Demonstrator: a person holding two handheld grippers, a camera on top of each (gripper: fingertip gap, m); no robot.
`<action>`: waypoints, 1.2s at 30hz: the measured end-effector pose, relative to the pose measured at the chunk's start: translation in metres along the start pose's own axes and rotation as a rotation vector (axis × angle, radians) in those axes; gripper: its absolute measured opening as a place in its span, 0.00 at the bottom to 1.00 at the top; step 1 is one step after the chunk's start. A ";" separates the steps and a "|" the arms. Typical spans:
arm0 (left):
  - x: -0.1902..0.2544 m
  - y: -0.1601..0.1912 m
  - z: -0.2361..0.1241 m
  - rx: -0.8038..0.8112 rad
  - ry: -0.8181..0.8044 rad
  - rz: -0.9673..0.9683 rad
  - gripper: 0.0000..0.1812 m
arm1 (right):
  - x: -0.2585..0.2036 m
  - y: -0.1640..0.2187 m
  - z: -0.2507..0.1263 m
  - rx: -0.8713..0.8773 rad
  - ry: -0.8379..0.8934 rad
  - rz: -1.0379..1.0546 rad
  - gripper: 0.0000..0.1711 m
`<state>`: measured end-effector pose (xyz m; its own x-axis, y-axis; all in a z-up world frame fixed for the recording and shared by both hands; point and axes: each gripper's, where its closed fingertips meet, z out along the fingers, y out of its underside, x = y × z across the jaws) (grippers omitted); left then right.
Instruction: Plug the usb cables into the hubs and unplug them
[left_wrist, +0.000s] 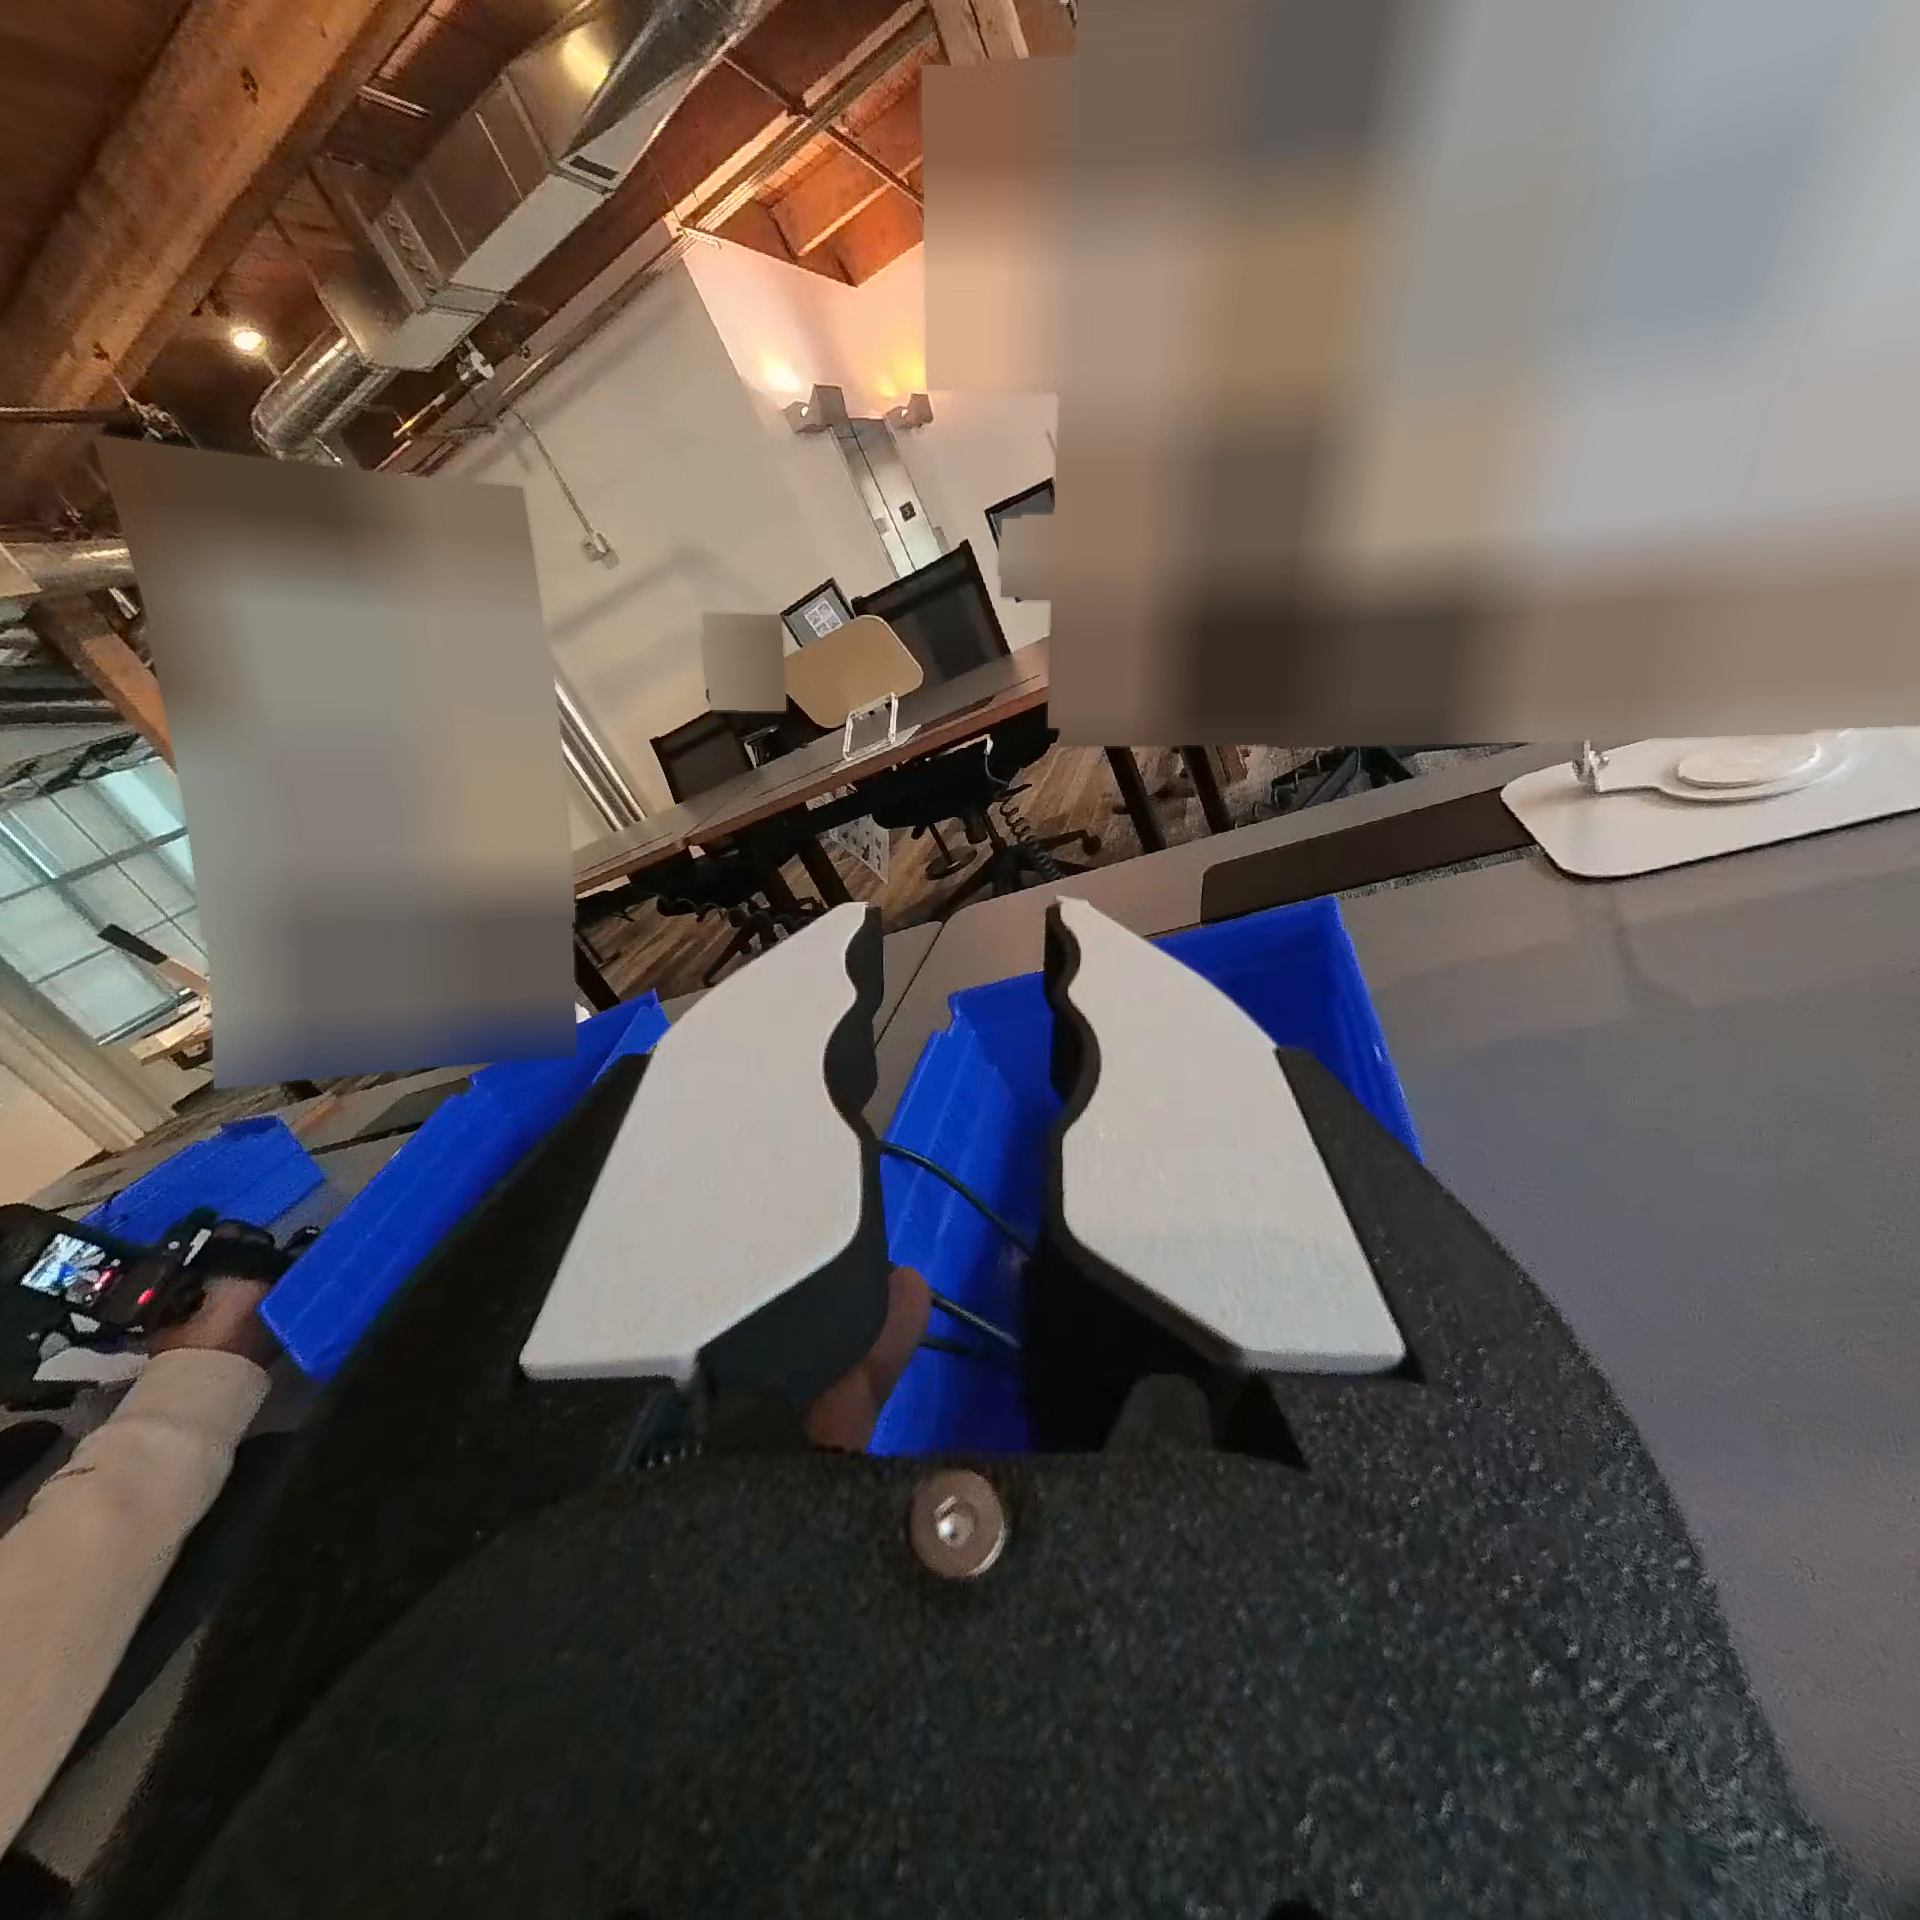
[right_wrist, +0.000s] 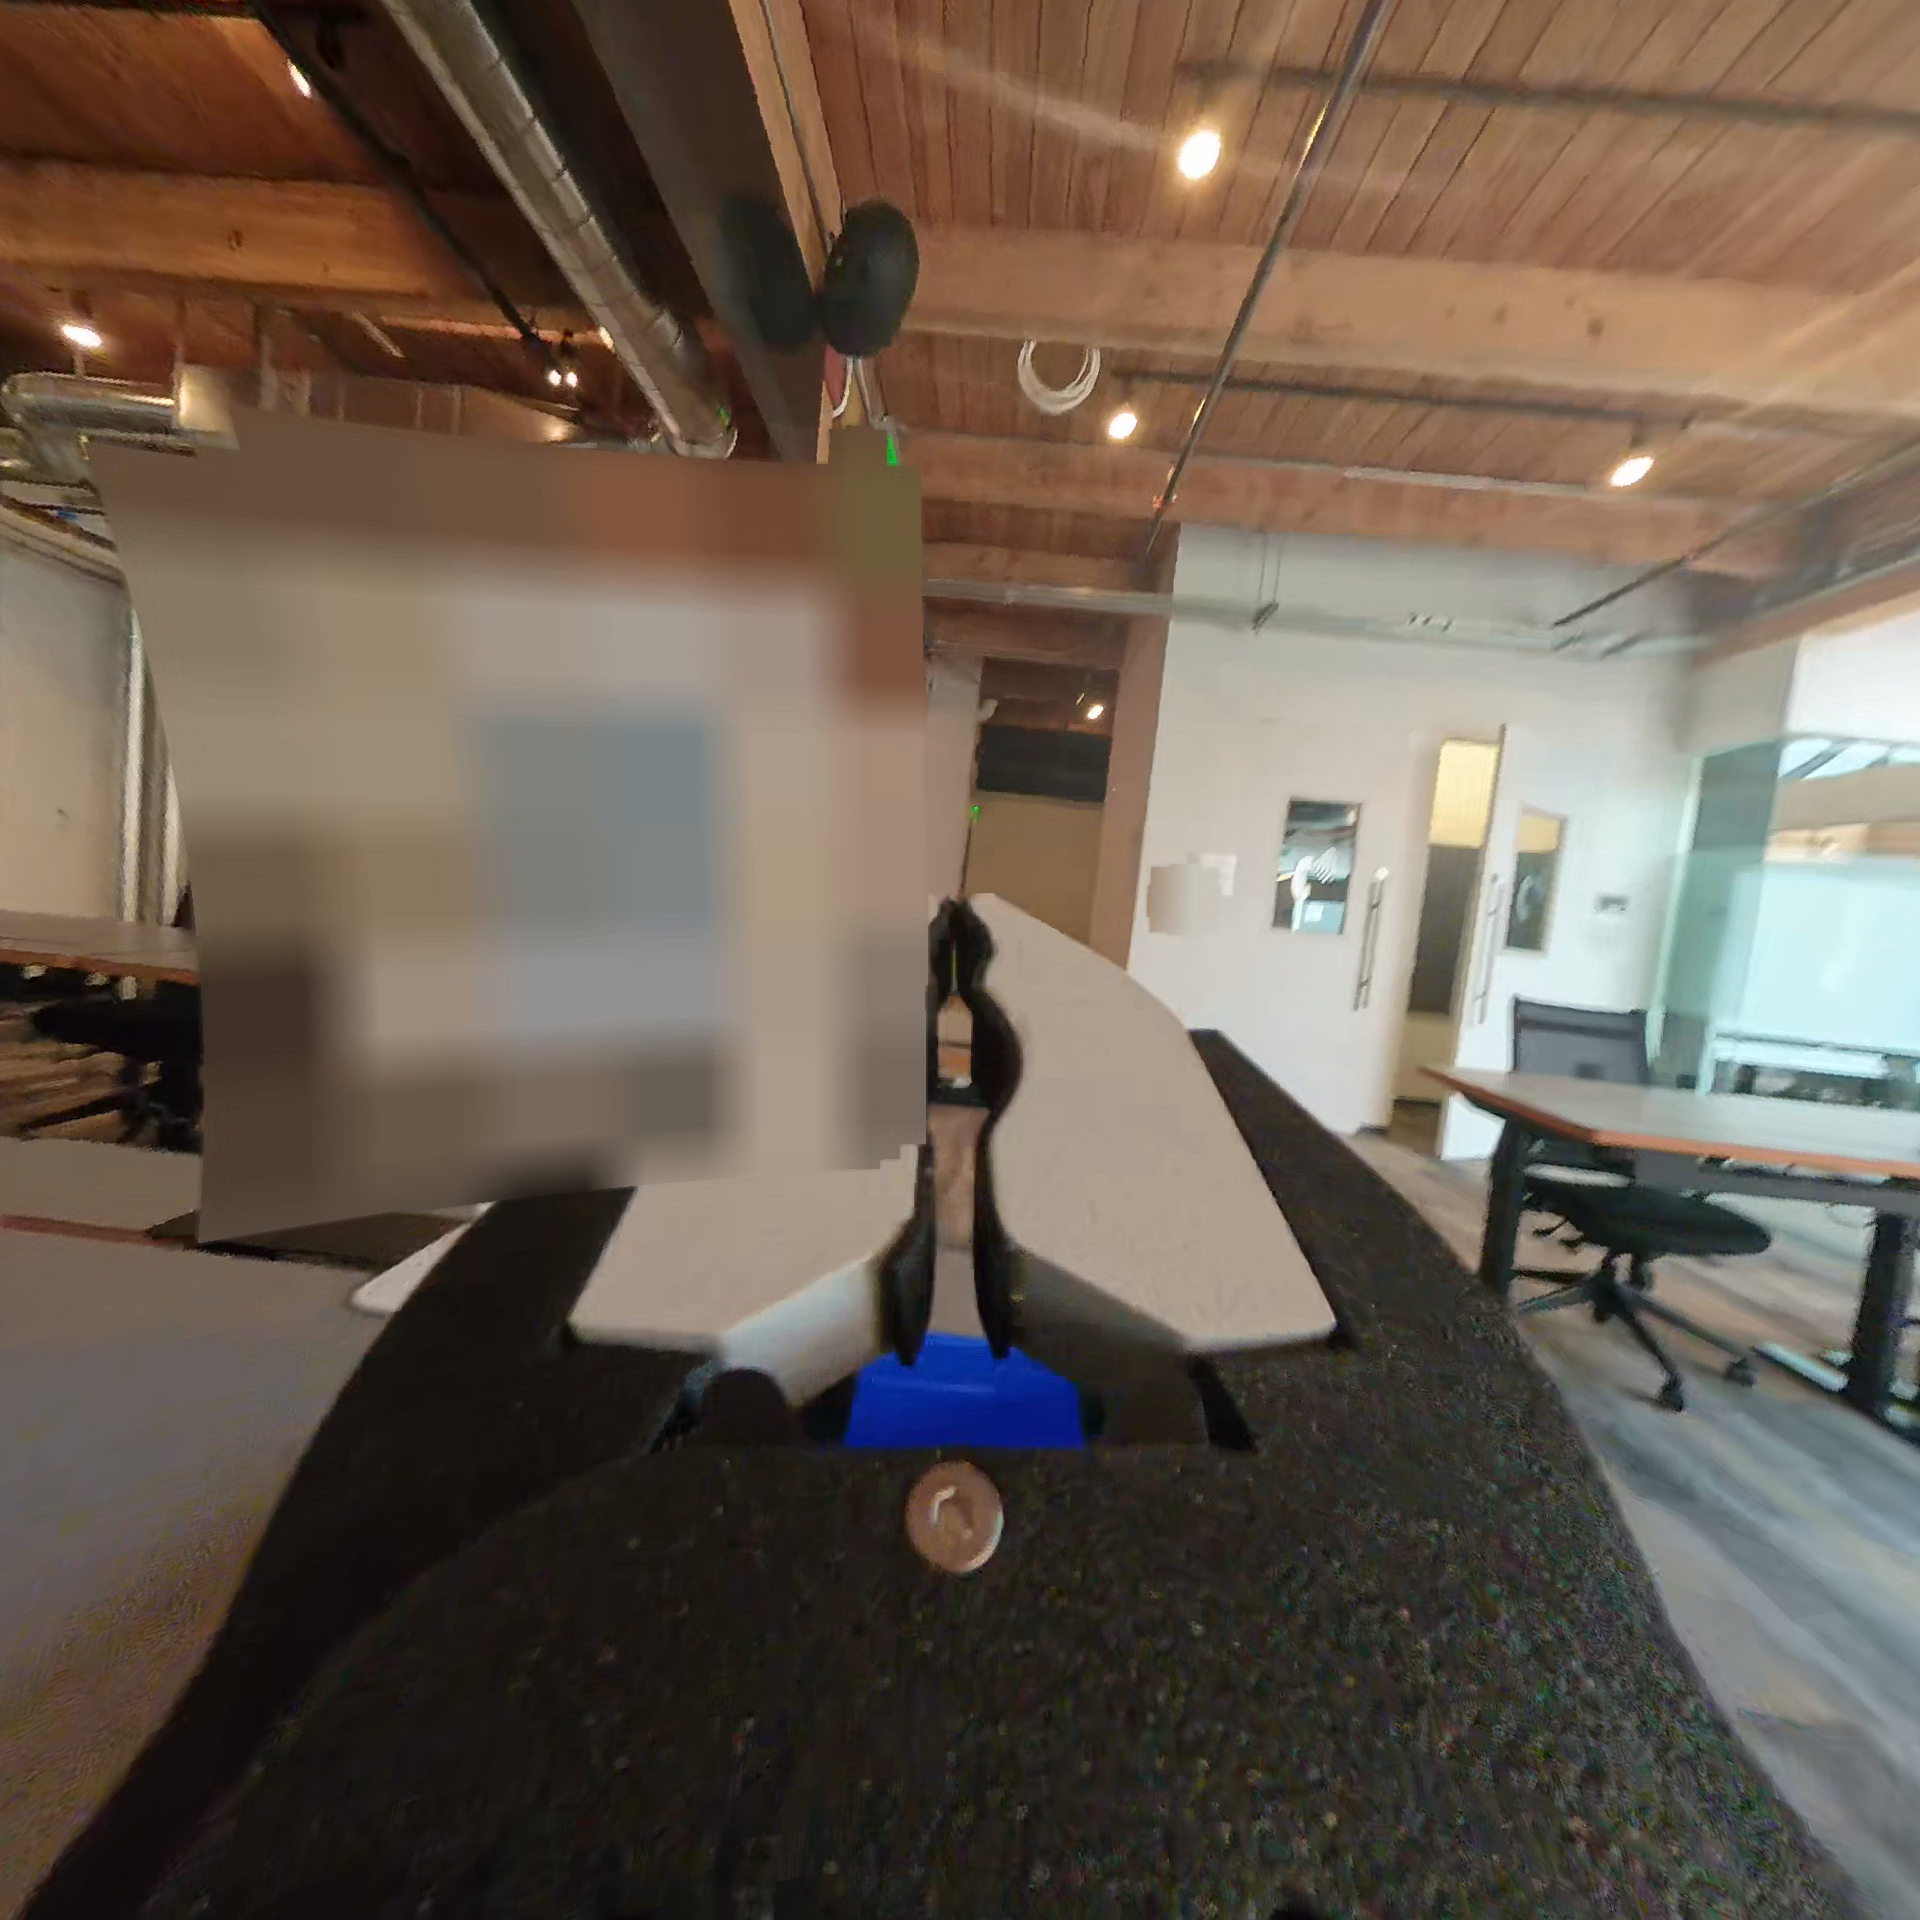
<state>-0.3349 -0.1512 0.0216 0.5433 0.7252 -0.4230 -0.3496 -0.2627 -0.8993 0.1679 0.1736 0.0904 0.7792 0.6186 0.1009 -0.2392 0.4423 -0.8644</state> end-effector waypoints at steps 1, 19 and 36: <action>0.000 0.000 0.000 -0.004 -0.001 0.007 0.16 | 0.001 -0.003 0.000 0.025 0.025 -0.026 0.00; 0.139 -0.017 -0.079 0.251 0.968 0.218 0.20 | -0.018 0.024 0.007 -0.099 -0.085 -0.095 0.02; 0.221 0.159 -0.121 -0.603 1.447 0.753 0.19 | -0.029 0.027 0.006 -0.131 -0.201 -0.042 0.06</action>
<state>-0.1778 -0.1093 -0.2280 0.7137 -0.6770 -0.1800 -0.6991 -0.6719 -0.2445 0.1356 0.1713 0.0673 0.6530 0.7238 0.2229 -0.1215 0.3906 -0.9125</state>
